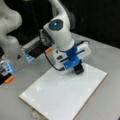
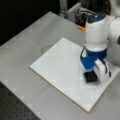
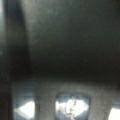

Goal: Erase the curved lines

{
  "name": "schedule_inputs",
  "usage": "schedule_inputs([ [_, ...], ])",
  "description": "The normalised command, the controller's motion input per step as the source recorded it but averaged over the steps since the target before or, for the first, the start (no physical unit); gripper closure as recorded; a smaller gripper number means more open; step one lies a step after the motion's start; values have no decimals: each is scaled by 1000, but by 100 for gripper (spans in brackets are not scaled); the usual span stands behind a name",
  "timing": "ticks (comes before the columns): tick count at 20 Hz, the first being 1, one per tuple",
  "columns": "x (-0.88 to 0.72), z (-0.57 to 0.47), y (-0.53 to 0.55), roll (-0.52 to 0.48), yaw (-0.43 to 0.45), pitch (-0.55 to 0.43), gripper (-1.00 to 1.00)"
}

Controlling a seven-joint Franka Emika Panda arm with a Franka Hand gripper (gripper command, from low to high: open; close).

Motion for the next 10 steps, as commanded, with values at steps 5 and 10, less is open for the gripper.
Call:
schedule_inputs([
  [5, 31, 498, -296, -178, 126, 208, 100],
  [10, 158, 284, -395, -144, 169, 234, 100],
])
